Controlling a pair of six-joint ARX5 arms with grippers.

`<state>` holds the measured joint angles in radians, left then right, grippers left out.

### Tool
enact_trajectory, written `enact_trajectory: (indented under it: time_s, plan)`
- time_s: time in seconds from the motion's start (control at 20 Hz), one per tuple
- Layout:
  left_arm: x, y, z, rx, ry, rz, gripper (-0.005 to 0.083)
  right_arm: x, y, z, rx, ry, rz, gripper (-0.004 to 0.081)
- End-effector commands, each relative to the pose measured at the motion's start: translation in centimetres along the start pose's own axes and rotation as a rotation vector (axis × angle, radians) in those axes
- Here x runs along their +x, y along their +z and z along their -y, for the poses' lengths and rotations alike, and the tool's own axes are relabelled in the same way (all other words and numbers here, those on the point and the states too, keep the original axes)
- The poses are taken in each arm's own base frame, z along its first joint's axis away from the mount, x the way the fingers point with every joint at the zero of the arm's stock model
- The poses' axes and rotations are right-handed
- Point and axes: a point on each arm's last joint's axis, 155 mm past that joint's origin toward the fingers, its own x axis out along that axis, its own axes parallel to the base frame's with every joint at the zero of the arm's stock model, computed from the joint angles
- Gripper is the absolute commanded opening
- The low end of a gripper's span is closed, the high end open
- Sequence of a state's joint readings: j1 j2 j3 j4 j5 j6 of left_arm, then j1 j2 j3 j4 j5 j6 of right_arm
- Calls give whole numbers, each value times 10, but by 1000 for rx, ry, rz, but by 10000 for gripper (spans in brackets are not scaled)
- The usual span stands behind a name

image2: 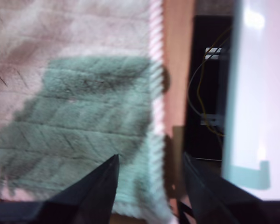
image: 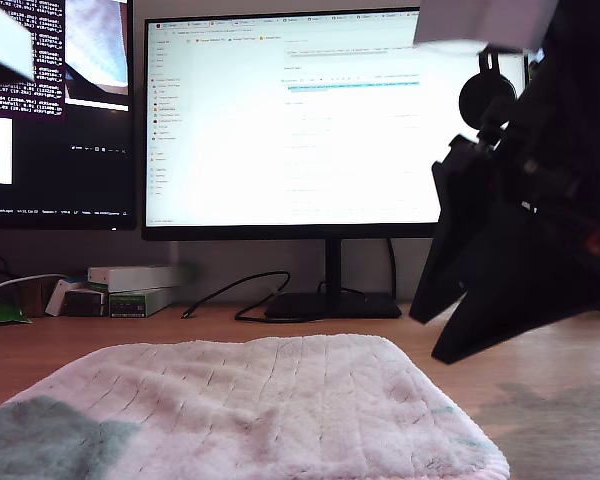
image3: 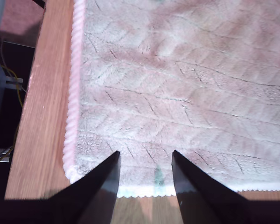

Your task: Fold the tea towel to a neat square and place it to the right

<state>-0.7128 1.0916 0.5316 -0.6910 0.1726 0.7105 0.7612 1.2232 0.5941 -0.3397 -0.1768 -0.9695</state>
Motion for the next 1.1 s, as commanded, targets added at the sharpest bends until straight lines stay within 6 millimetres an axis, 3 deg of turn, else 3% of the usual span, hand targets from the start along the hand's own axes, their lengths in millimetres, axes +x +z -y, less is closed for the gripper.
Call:
enact_trajectory:
  time_s: [0.0,0.25,0.4,0.45,0.65,0.85,1.05]
  plan:
    - [6,-8,4,-5,-23,-31,392,3,1,-3,-4,13,3,317]
    - [15,-16,4,-2,-35,-80,389,3,4,1,-6,-4,16,317]
    - [19,-22,6,2,-55,-107,317,3,5,2,-4,-10,21,317]
    - [20,-22,7,1,-60,-111,282,3,6,2,-8,-9,23,317]
    - [20,-22,7,2,-60,-111,-26,4,17,-5,-28,11,57,317]
    - [18,-20,6,1,-59,-106,-24,5,35,-11,-49,13,100,317]
    - [3,-10,1,0,-65,-112,-24,4,61,-21,-44,31,170,318]
